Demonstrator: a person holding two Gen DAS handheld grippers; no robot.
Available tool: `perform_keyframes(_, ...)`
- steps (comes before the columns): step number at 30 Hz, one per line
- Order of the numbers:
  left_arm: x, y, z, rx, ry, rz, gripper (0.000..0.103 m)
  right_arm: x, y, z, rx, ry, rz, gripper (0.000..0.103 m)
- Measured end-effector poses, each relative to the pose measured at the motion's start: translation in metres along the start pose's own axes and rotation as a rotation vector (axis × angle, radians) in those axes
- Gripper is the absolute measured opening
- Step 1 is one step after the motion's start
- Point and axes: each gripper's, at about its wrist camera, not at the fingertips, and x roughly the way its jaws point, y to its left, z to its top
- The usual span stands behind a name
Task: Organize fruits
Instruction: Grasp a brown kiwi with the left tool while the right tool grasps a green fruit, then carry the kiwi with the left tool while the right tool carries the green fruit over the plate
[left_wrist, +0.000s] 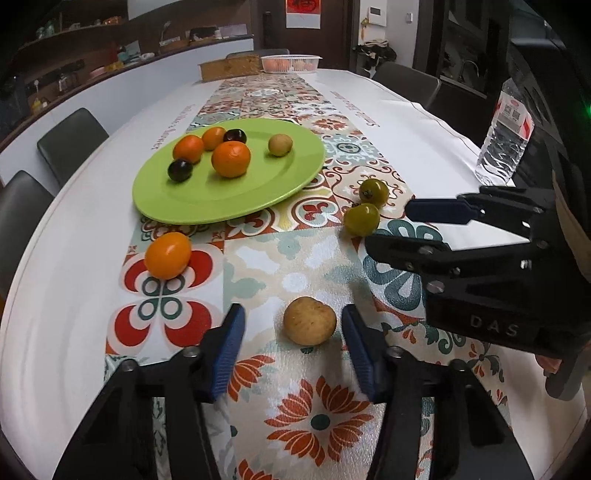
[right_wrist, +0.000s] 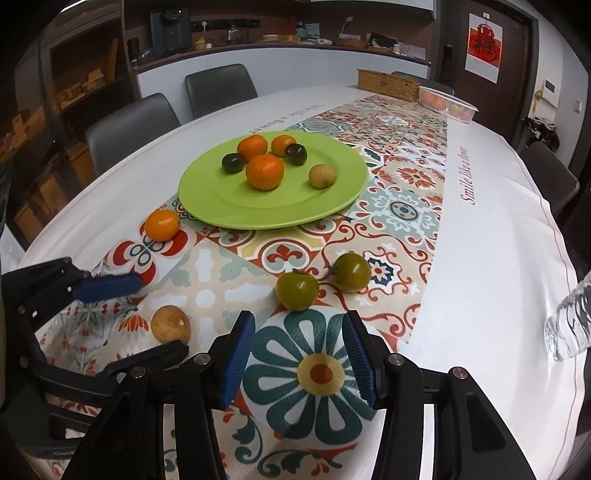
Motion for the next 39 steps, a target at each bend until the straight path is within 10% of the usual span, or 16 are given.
perform_keyframes(4, 0.003, 0.0, 0.0, 0.009, 0.013, -0.038, 0.03, 0.006, 0.001, 0.006, -0.008, 0.005, -0.001, 0.05)
perform_keyframes(20, 0.002, 0.019, 0.024, -0.032, -0.03, -0.019, 0.03, 0.027, -0.001, 0.017, -0.005, 0.035, -0.001, 0.029)
perform_keyframes(39, -0.045, 0.026, 0.028, -0.053, -0.134, -0.033, 0.03, -0.026, 0.017, 0.022, -0.009, -0.054, -0.02, 0.029)
